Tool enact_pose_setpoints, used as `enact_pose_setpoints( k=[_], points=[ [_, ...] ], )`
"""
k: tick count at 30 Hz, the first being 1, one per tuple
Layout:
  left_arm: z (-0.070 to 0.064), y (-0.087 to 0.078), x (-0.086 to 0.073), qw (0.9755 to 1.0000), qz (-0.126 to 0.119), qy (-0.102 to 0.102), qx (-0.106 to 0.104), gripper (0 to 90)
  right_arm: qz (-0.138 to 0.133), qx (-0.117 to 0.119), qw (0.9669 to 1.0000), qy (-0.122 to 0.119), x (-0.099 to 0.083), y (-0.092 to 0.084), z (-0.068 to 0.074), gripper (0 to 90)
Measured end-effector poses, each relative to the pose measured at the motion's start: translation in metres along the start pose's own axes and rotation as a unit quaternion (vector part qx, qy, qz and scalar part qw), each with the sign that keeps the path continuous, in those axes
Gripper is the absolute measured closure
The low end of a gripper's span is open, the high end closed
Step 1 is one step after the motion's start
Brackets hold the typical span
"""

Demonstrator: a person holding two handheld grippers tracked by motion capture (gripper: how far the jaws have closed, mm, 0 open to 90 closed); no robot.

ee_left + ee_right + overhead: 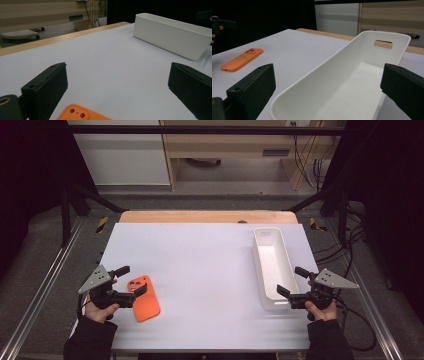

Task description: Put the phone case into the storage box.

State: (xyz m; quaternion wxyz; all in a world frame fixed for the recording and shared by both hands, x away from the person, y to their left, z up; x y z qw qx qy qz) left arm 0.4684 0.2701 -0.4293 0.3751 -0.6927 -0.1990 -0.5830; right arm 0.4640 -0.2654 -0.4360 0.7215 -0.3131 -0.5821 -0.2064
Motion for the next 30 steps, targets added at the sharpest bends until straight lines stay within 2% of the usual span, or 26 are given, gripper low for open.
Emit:
enact_pose_setpoints(
  k=[8,17,30],
  points=[
    [0.000,-0.002,0.001,1.0000,-0.002,-0.001,-0.001,2.0,0.000,0.001,1.0000,0.002,0.000,0.000,0.001,0.4],
    [0.001,-0.004,-0.001,1.0000,0.007,0.001,0.003,1.9,-0.001,0.001,1.0000,0.002,0.000,-0.001,0.001,0.5],
    [0.006,-0.004,-0.011,0.9988,0.043,0.002,0.024,2.1,0.001,0.000,1.0000,0.002,0.001,-0.002,0.001,0.4]
  ],
)
Point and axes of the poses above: each handheld gripper's, and its own axes: y roughly forward along the jaws, x roughly out of its top, z roughly to its left, the point moved 4 cm from there along y, roughly forward along the jaws, and after that the axes turned 4 degrees about x, right-handed, at the moved point
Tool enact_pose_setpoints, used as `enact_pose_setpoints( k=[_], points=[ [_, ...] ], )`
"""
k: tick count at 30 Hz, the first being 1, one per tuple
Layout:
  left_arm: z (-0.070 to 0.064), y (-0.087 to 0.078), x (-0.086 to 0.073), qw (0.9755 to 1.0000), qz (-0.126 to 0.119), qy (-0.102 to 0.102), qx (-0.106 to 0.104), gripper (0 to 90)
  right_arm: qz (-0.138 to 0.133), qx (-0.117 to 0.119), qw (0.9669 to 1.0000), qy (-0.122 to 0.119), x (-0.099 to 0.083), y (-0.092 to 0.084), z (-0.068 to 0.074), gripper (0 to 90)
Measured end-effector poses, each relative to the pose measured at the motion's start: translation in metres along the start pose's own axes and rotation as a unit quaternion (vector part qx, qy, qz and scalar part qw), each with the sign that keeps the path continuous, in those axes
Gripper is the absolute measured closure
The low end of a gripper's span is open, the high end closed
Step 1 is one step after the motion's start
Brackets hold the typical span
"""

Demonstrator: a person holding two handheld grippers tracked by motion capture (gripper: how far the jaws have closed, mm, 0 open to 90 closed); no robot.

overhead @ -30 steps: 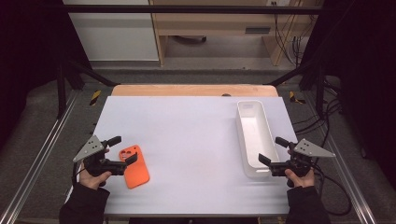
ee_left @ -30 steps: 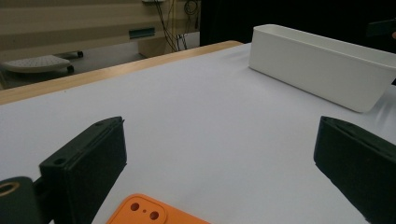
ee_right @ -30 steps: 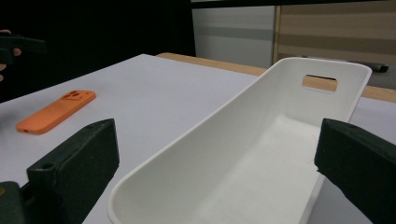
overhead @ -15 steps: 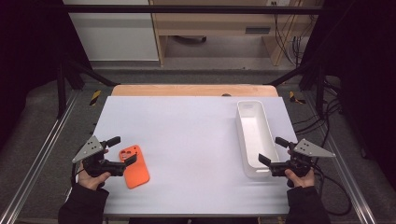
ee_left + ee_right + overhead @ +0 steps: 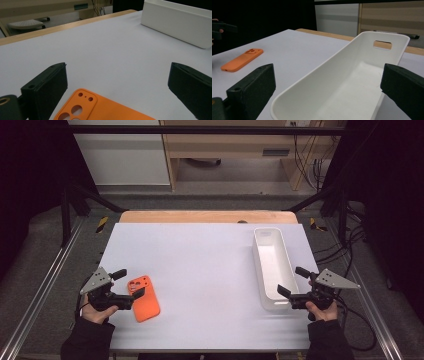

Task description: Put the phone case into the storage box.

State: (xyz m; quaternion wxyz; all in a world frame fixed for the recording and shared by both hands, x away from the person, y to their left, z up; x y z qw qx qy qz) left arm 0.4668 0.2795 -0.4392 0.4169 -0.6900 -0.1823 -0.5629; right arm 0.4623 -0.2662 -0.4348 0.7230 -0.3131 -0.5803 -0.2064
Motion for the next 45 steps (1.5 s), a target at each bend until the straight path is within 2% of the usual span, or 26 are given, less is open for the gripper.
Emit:
enact_pose_setpoints(
  k=[8,15,17,23,24,25,28,33,39,45],
  points=[
    [0.008,-0.001,-0.008,0.9994,0.025,-0.007,0.025,4.5,0.001,0.000,1.0000,-0.002,0.000,0.000,0.000,0.4],
    [0.016,0.000,-0.016,0.9961,0.060,-0.015,0.063,12.0,0.003,0.001,1.0000,-0.004,0.000,0.001,0.000,0.4],
    [0.017,0.001,-0.018,0.9954,0.067,-0.018,0.067,15.1,0.004,0.000,1.0000,-0.004,0.000,0.001,0.000,0.4],
    [0.025,0.000,-0.024,0.9905,0.087,-0.025,0.104,25.1,0.004,0.001,1.0000,-0.003,0.000,0.001,0.000,0.4],
    [0.026,0.000,-0.024,0.9900,0.089,-0.029,0.105,29.6,0.004,0.002,1.0000,-0.004,-0.001,0.001,0.000,0.4],
    [0.028,0.000,-0.025,0.9893,0.093,-0.030,0.108,29.6,0.004,0.002,1.0000,-0.004,-0.001,0.001,0.000,0.4],
    [0.031,0.001,-0.028,0.9868,0.106,-0.035,0.117,36.9,0.005,0.002,1.0000,-0.004,-0.001,0.001,0.001,0.5],
    [0.035,0.002,-0.031,0.9819,0.118,-0.040,0.143,46.4,0.006,0.002,1.0000,-0.004,-0.001,0.001,0.001,0.4],
    [0.040,0.004,-0.036,0.9773,0.137,-0.046,0.155,56.6,0.007,0.003,1.0000,-0.003,-0.001,0.002,0.001,0.4],
    [0.043,0.009,-0.040,0.9707,0.159,-0.045,0.174,68.2,0.007,0.002,1.0000,-0.003,-0.001,0.002,0.001,0.4]
  ],
)
Point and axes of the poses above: each handheld gripper's, and its own axes: y roughly forward along the jaws, x roughly out of its top, z roughly to its left, the point moved 4 cm from there along y, roughly forward along the jaws, and after that the axes turned 4 degrees about x, right-handed, at the moved point
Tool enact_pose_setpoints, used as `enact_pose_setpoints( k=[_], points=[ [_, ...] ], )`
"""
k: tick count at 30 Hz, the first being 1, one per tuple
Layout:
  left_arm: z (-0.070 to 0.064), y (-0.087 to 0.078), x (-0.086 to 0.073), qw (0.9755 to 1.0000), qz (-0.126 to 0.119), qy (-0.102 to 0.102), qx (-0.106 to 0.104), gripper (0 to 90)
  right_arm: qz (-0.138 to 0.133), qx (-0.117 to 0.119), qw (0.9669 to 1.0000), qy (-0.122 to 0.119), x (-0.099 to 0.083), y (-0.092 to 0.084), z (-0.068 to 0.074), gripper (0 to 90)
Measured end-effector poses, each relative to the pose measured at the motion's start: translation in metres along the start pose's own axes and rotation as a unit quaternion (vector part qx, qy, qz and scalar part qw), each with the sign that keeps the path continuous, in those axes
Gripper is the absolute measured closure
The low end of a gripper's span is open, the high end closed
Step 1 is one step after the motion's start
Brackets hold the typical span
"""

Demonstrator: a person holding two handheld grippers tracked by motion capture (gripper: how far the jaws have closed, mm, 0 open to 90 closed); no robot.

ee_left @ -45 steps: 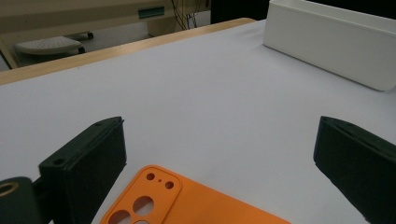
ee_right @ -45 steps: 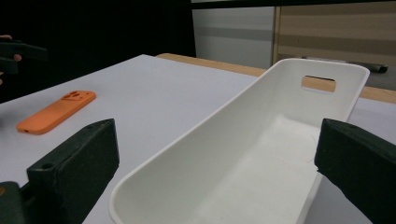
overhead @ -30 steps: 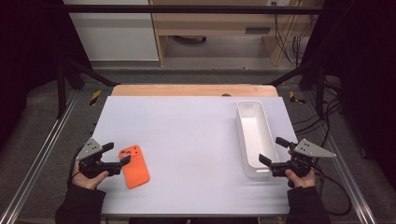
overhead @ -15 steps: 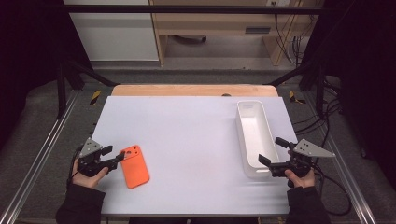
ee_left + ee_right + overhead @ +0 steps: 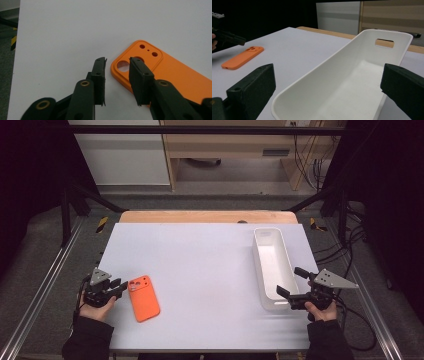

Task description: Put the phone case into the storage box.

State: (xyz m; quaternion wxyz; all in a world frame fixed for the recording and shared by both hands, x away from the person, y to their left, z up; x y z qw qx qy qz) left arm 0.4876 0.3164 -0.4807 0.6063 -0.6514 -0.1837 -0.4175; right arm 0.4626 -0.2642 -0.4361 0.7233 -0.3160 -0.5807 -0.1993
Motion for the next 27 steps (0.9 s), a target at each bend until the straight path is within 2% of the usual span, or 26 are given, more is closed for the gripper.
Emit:
enact_pose_setpoints(
  k=[7,9,14,27],
  points=[
    [0.001,0.006,-0.002,0.9998,0.015,-0.012,0.005,77.8,0.000,0.000,1.0000,0.001,0.000,0.000,0.000,0.4],
    [0.001,0.007,-0.002,0.9997,0.016,-0.014,0.005,83.2,0.000,-0.001,1.0000,-0.001,0.000,0.000,0.000,0.4],
    [0.001,0.012,-0.002,0.9994,0.026,-0.020,0.015,88.4,0.001,0.000,1.0000,0.000,0.000,0.000,0.000,0.5],
    [-0.001,0.022,-0.003,0.9983,0.040,-0.038,0.018,89.6,-0.001,-0.001,1.0000,-0.001,0.000,0.000,0.000,0.4]
  ],
)
Point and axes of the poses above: each handheld gripper's, and its own axes: y roughly forward along the jaws, x roughly out of its top, z roughly to its left, the point moved 4 cm from there along y, roughly forward along the jaws, and after that the axes turned 4 degrees about x, right-handed, at the moved point
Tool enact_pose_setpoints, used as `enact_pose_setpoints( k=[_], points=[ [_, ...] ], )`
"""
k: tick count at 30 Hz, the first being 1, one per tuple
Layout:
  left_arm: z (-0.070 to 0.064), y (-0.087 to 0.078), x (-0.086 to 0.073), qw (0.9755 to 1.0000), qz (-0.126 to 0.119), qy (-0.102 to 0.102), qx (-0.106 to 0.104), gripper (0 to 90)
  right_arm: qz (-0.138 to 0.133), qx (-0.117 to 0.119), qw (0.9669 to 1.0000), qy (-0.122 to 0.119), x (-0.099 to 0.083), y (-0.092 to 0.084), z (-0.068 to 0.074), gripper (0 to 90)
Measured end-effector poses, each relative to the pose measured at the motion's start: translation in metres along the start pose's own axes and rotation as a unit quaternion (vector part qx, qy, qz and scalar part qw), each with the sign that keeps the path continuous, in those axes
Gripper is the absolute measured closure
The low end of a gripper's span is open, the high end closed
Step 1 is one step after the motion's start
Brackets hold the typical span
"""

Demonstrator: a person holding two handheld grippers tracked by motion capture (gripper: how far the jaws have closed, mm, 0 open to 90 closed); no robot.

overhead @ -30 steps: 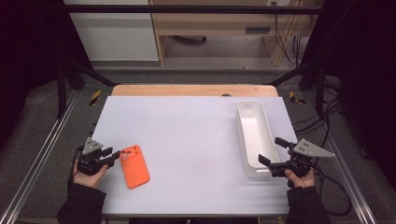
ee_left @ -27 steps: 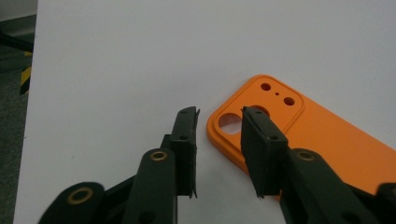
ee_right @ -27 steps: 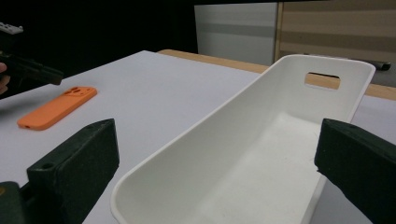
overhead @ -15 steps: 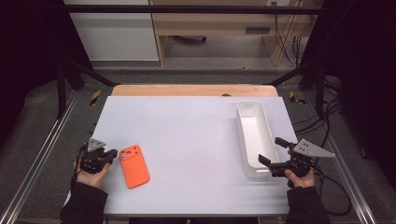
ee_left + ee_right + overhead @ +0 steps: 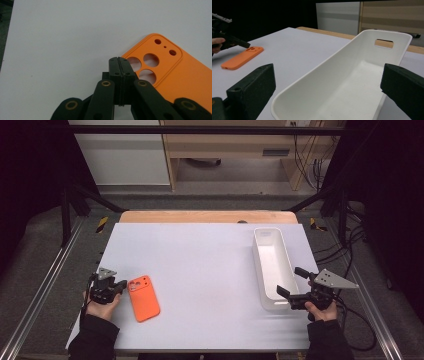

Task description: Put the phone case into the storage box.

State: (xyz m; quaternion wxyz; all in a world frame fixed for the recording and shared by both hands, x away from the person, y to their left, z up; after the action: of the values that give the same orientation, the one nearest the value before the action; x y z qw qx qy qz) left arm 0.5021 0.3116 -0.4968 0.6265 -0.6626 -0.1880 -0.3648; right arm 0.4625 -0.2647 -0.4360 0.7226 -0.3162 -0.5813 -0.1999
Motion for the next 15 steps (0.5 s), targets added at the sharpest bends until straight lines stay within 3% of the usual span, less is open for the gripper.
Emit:
enact_pose_setpoints(
  k=[15],
  points=[
    [-0.0033,0.0054,0.0026,0.9997,-0.002,-0.025,-0.007,89.6,-0.001,0.000,1.0000,-0.001,0.0001,0.0001,-0.0002,0.4]
  ],
)
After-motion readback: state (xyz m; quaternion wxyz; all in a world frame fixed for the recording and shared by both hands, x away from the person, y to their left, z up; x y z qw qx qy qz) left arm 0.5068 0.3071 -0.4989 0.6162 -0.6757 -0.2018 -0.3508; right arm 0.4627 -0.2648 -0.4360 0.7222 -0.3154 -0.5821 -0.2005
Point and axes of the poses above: each handheld gripper's, and its own axes: y roughly forward along the jaws, x roughly out of its top, z roughly to its left, the point moved 4 cm from there along y, roughly forward along the jaws, and after that the axes turned 4 degrees about x, right-handed, at the moved point
